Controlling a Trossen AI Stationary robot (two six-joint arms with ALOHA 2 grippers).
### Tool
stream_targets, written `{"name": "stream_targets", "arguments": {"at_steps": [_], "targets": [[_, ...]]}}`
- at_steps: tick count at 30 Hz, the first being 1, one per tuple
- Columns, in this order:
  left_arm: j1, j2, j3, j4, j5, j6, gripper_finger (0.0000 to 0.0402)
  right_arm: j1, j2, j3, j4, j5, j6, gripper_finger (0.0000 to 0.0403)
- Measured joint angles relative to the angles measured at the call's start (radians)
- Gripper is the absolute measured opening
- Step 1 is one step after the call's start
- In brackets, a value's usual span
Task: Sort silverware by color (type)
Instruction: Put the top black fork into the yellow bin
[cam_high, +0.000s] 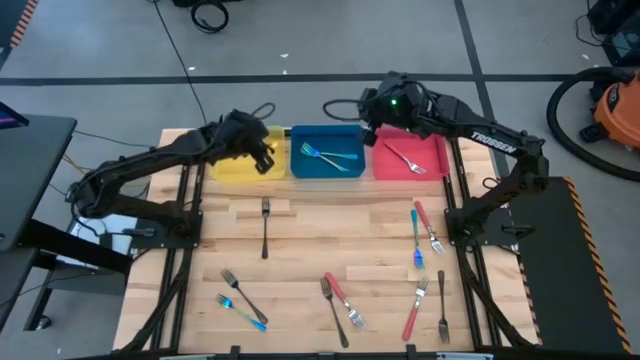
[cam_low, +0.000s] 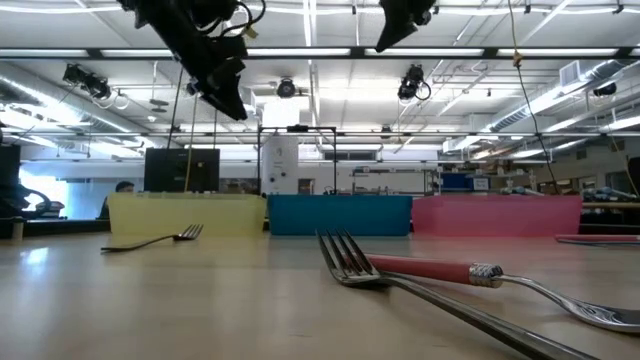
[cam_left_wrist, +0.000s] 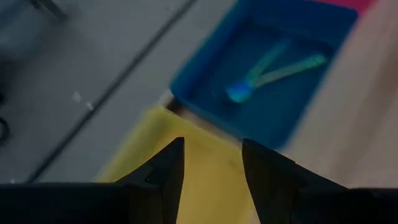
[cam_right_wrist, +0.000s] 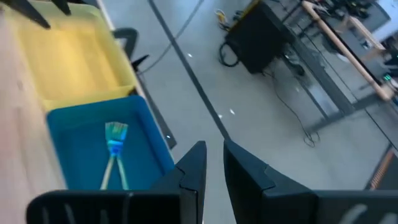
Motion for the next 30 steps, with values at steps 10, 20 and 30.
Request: {"name": "stream_targets", "arguments": {"at_steps": [10,20,30], "targets": [[0.201,0.001,-0.015,0.055,-0.002,0.004,0.0162,-0.140,0.009,0.000,0.007,-0.042,0.000,0.0064],[0.254,0.002,-0.043,-0.036,0.060,-0.028,0.0162,-0.213,0.010,0.000,0.121,-0.095,0.000,0.0064],[0.200,0.005,-0.044,-0.176,0.394,-0.064,0.0162,-0.212,0.010,0.000,0.112,-0.181,-0.007,0.0064]]}}
